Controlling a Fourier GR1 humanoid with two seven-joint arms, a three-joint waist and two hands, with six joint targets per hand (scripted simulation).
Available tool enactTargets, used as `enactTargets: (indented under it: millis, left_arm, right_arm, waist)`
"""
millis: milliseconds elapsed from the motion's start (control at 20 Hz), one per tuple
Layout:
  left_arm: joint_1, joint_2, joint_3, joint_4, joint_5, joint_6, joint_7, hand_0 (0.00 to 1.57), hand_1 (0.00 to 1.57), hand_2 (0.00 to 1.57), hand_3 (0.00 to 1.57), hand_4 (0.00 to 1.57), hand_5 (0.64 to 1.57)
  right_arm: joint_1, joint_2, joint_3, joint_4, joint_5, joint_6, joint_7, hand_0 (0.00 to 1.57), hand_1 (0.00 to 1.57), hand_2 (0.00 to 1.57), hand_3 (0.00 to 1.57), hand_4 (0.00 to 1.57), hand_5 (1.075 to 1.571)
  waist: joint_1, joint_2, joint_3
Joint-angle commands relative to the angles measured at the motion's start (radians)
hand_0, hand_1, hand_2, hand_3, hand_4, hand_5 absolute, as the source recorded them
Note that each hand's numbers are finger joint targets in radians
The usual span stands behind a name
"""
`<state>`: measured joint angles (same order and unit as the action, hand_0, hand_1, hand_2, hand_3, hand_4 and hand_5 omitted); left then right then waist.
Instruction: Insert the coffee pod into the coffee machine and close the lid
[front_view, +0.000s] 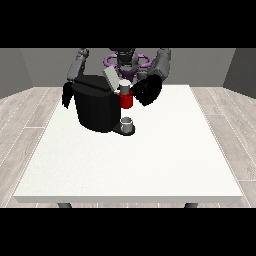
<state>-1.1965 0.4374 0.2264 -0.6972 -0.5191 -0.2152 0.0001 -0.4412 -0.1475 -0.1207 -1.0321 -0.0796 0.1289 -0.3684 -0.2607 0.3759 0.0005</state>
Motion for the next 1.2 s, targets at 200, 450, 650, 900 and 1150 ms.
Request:
enactTargets:
  millis: [200,450,650,900,1150]
  left_arm:
    - [0.072,-0.157,0.014,-0.044,0.088,0.015,-0.079,0.00,0.00,0.00,0.00,0.00,1.571]
    - [0.259,-0.291,-0.019,-0.109,0.138,-0.002,-0.183,0.00,0.00,0.00,0.00,0.00,1.571]
    - [0.369,-0.294,0.052,-0.115,0.253,-0.092,-0.218,0.00,0.00,0.00,0.00,0.00,1.571]
    - [0.615,-0.364,0.057,-0.112,0.304,-0.114,-0.355,0.00,0.00,0.00,0.00,0.23,1.571]
    - [0.843,-0.360,0.037,-0.101,0.303,-0.158,-0.401,0.00,0.00,0.00,0.00,0.30,1.571]
  right_arm:
    - [0.036,0.009,-0.039,0.098,-0.014,-0.015,-0.039,0.00,0.00,0.00,0.00,0.29,1.571]
    - [0.097,-0.081,-0.146,0.201,-0.090,0.051,-0.054,0.00,0.00,0.00,0.00,0.35,1.571]
    - [0.210,-0.064,-0.152,0.228,-0.093,0.066,-0.110,0.00,0.00,0.00,0.00,0.20,1.571]
    - [0.318,-0.054,-0.116,0.187,-0.068,0.081,-0.126,0.00,0.00,0.00,0.00,0.27,1.571]
    - [0.415,0.022,-0.021,0.077,-0.009,0.032,-0.066,0.00,0.00,0.00,0.00,0.00,1.571]
  waist:
    - [0.088,-0.061,0.0000]
    - [0.205,-0.164,0.0001]
    - [0.272,-0.277,-0.0004]
    - [0.286,-0.406,-0.0013]
    - [0.271,-0.577,-0.0018]
